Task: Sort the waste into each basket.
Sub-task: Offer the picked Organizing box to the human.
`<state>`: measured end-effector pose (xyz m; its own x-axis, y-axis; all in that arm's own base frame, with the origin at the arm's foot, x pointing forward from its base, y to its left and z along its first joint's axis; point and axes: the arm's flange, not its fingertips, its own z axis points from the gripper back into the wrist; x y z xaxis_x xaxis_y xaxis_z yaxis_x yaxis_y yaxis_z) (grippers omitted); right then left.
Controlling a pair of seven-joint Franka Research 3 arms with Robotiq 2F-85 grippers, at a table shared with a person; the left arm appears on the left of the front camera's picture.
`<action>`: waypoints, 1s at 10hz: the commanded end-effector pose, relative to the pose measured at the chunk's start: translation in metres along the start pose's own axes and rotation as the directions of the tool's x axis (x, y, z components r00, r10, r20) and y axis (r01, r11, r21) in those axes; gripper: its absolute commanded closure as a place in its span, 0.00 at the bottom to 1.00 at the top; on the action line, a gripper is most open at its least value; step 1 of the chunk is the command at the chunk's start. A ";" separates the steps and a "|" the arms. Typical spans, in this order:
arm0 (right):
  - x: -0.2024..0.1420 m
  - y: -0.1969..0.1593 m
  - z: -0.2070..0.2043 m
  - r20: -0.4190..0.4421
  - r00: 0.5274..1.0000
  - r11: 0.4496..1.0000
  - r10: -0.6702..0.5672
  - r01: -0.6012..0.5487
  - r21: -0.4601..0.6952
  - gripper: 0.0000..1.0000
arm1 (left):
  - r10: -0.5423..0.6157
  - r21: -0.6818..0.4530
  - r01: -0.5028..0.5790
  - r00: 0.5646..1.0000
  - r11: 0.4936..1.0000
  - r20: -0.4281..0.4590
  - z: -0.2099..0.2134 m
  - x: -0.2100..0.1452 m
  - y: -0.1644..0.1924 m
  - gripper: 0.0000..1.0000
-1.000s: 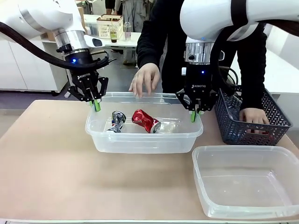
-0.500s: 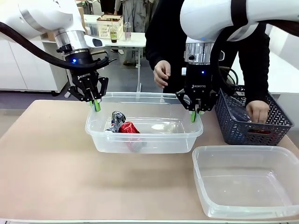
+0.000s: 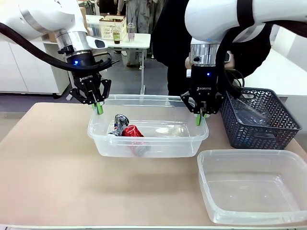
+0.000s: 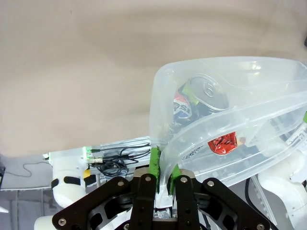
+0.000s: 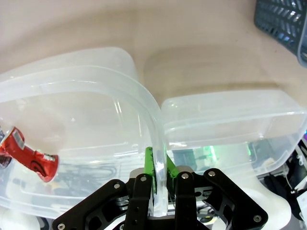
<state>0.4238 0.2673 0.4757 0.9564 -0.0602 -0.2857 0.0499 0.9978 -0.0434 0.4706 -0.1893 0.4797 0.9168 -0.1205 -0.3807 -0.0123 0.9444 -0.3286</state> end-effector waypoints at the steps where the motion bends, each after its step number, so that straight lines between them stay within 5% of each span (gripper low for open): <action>1: 0.000 0.001 0.000 0.003 1.000 1.000 0.002 -0.002 -0.006 0.95 | -0.016 -0.028 0.016 1.000 0.999 0.000 0.003 -0.007 -0.001 0.92; 10: 0.000 0.001 0.000 0.003 1.000 1.000 0.002 -0.002 -0.006 0.95 | -0.016 -0.028 0.016 1.000 0.999 0.000 0.003 -0.007 -0.001 0.92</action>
<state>0.4238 0.2674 0.4757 0.9565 -0.0601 -0.2856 0.0497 0.9978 -0.0434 0.4706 -0.1892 0.4797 0.9168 -0.1205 -0.3807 -0.0123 0.9444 -0.3286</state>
